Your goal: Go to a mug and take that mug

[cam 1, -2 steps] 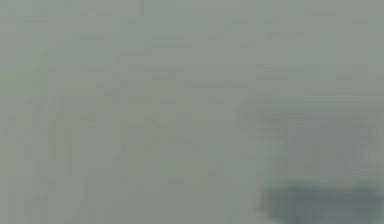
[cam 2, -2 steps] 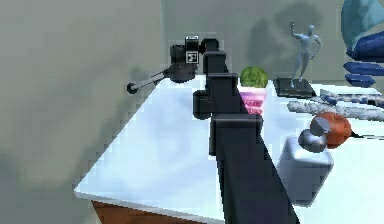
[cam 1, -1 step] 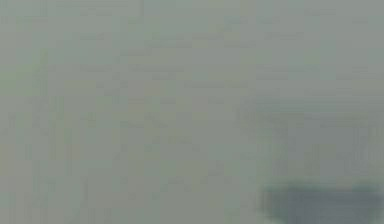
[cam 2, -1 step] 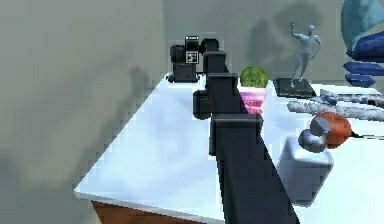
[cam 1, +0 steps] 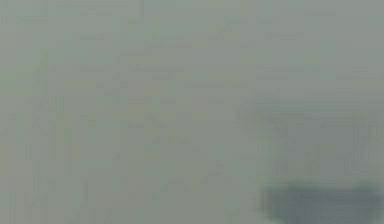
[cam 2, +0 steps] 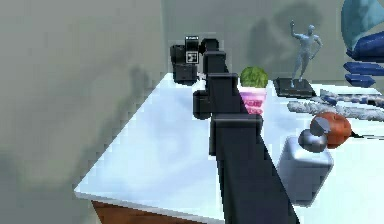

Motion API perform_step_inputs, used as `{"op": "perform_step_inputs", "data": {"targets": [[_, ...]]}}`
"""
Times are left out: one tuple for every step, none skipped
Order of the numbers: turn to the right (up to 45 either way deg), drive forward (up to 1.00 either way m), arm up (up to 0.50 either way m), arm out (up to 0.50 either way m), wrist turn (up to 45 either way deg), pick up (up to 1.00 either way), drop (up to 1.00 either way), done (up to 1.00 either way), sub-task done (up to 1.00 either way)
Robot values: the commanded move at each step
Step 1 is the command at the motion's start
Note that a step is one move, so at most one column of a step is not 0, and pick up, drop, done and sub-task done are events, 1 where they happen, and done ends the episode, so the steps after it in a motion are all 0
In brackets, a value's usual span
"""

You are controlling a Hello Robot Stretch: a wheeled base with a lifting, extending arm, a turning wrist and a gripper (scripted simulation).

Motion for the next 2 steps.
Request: {"op": "perform_step_inputs", "data": {"targets": [[0.0, 0.00, -0.16, 0.00, 0.0, 0.00, 0.00, 0.00, 0.00], [0.0, 0.00, 0.00, 0.00, 0.0, 1.00, 0.00, 0.00, 0.00]]}}
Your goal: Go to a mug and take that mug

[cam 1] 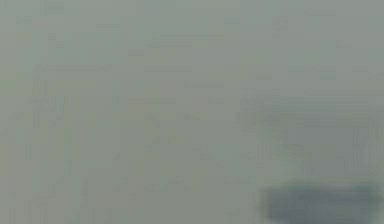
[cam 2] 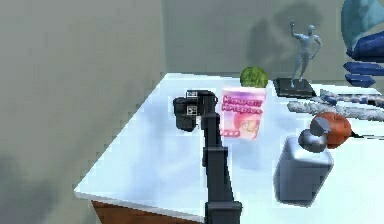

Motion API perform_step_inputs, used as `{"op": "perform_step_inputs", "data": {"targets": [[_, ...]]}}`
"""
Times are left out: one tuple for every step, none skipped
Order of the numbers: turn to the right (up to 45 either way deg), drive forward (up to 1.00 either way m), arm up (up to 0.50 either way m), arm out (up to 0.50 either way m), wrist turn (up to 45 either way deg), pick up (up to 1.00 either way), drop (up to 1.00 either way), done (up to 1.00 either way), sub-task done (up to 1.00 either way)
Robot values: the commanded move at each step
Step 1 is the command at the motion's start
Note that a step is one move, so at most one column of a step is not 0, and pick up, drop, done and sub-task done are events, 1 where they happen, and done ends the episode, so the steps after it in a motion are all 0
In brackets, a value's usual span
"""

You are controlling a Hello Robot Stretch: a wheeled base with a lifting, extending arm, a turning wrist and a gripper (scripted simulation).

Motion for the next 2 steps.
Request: {"op": "perform_step_inputs", "data": {"targets": [[0.0, 0.00, 0.10, 0.00, 0.0, 0.00, 0.00, 0.00, 0.00], [0.0, 0.00, 0.00, 0.00, 0.0, 0.00, 0.00, 1.00, 0.00]]}}
